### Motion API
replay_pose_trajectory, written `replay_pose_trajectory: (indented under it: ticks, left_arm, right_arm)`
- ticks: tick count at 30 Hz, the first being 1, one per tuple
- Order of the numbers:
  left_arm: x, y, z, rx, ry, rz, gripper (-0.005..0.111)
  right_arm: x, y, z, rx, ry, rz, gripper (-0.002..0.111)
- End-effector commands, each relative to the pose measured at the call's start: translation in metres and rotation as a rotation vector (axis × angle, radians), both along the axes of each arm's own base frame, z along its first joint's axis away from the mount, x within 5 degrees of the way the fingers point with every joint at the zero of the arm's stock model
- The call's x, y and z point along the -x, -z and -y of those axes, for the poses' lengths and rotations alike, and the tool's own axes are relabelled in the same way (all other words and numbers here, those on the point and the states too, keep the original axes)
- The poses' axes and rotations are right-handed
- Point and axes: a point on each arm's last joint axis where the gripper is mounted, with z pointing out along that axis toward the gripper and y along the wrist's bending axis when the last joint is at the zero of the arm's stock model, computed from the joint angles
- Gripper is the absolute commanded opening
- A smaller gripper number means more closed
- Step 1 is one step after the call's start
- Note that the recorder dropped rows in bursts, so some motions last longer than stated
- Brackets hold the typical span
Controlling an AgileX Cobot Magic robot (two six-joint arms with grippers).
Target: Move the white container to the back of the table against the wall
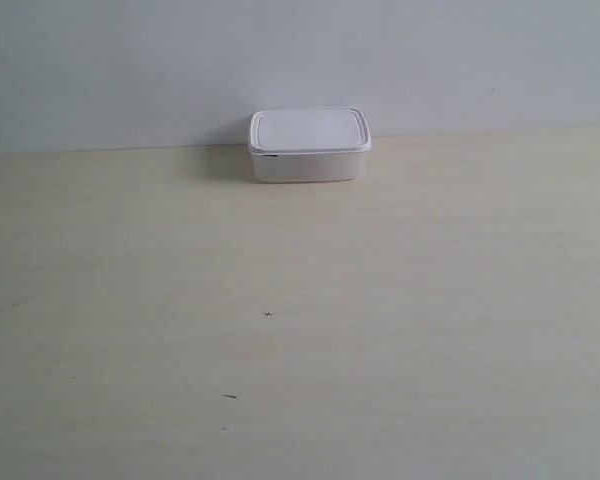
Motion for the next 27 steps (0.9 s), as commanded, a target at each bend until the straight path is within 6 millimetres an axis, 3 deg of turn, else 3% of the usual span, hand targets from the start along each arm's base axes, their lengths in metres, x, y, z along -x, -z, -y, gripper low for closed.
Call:
replay_pose_trajectory:
  ticks: [1, 6, 13, 17, 21, 27]
  left_arm:
    - [0.0, 0.001, 0.0, -0.001, 0.005, 0.003, 0.0]
    - [0.0, 0.001, 0.0, 0.018, 0.008, 0.005, 0.0]
    - [0.001, -0.003, 0.0, 0.234, 0.034, 0.075, 0.0]
    - [0.002, -0.005, -0.006, 0.114, -0.052, 0.081, 0.0]
    - [0.002, 0.005, -0.013, -0.008, -0.148, -0.05, 0.0]
    - [0.001, 0.019, -0.011, -0.209, -0.128, -0.239, 0.0]
  right_arm:
    - [0.0, 0.001, -0.001, 0.003, -0.01, 0.006, 0.0]
    - [0.0, 0.001, -0.001, 0.003, -0.01, 0.006, 0.0]
    - [0.0, 0.001, -0.001, 0.003, -0.01, 0.006, 0.0]
    - [0.0, 0.001, -0.001, 0.003, -0.01, 0.006, 0.0]
    - [0.0, 0.001, -0.001, 0.003, -0.01, 0.006, 0.0]
    - [0.0, 0.001, -0.001, 0.003, -0.01, 0.006, 0.0]
